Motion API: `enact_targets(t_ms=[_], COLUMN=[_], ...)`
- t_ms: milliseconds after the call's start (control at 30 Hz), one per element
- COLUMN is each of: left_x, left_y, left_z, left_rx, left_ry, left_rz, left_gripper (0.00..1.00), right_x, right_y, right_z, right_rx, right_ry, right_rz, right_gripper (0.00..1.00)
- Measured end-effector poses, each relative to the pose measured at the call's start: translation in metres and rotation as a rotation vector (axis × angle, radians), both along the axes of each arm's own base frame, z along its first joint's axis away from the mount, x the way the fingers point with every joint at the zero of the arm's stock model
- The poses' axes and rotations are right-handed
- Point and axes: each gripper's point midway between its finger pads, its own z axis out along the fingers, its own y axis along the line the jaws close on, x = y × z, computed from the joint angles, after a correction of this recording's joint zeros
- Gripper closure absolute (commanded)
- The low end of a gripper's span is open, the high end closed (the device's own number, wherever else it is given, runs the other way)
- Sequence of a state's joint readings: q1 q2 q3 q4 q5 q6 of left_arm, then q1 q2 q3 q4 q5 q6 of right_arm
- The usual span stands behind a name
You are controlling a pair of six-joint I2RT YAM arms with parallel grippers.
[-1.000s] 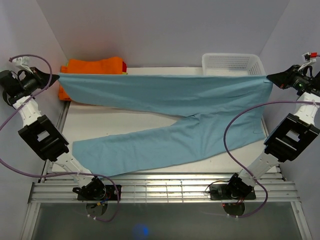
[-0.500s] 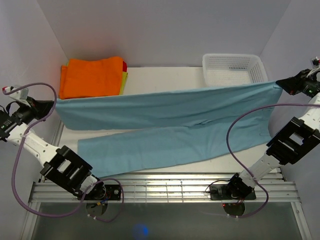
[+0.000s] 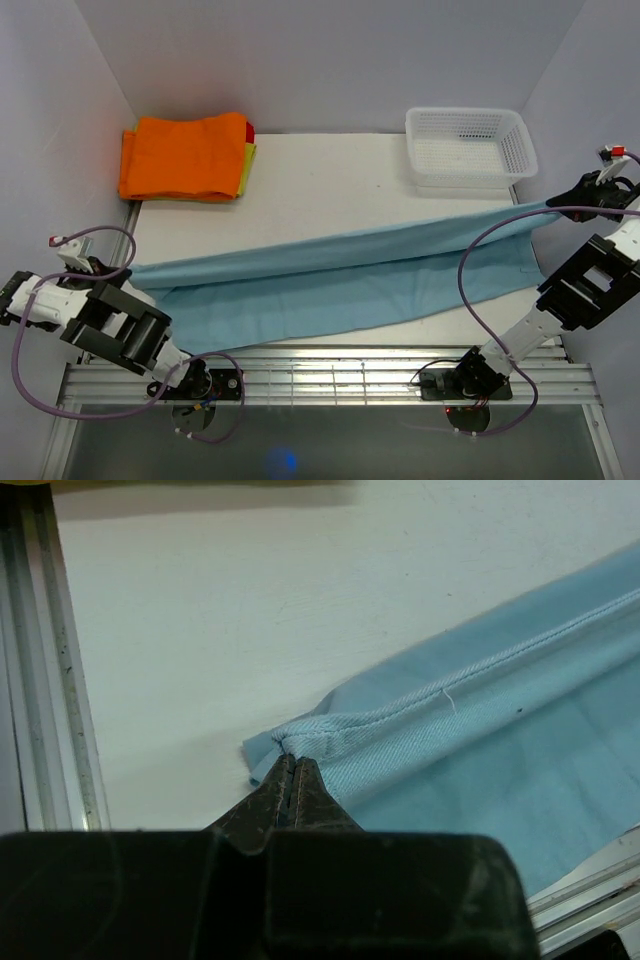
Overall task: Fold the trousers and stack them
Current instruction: Fold the trousers
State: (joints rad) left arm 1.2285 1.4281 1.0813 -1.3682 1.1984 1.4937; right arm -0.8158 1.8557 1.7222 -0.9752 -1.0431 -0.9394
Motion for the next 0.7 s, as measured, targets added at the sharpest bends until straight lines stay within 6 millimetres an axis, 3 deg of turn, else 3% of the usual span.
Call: enact_targets(t_ms=[100,267,433,500,633,700], left_x=[-0.001,-0.022,-0.043,-0.058,-0.094,-0.098], left_y=[0.003,-0.012,-0.027,-0.035,-0.059,-0.059], left_z=[0.000,-0.024,-0.046,-0.064,-0.103,-0.104], left_rx=[0.053,0.239,0.387,0.427,0.436,0.453], left_ry=[0.002,0.056,0.123,0.187,0.339,0.356], left_rz=[-0.026,-0.120,-0.209,-0.244,-0.326,-0.340], left_gripper=[1.00,1.00,1.00,1.00,0.69,0.42], right_x=[-0.004,-0.013,-0.031,-0.043,-0.068,-0.078], right_y=[-0.001,-0.006,-0.011,-0.011,-0.010,-0.010], right_z=[-0.004,-0.016,-0.052,-0.072,-0.115,-0.134], right_rx=[-0.011,-0.100,-0.205,-0.237,-0.298,-0.326], right_ry=[0.034,0.066,0.143,0.188,0.279,0.317], right_rz=[0.010,0.039,0.083,0.100,0.132,0.148], right_gripper=[0.92,0.92,0.92,0.92,0.92,0.92])
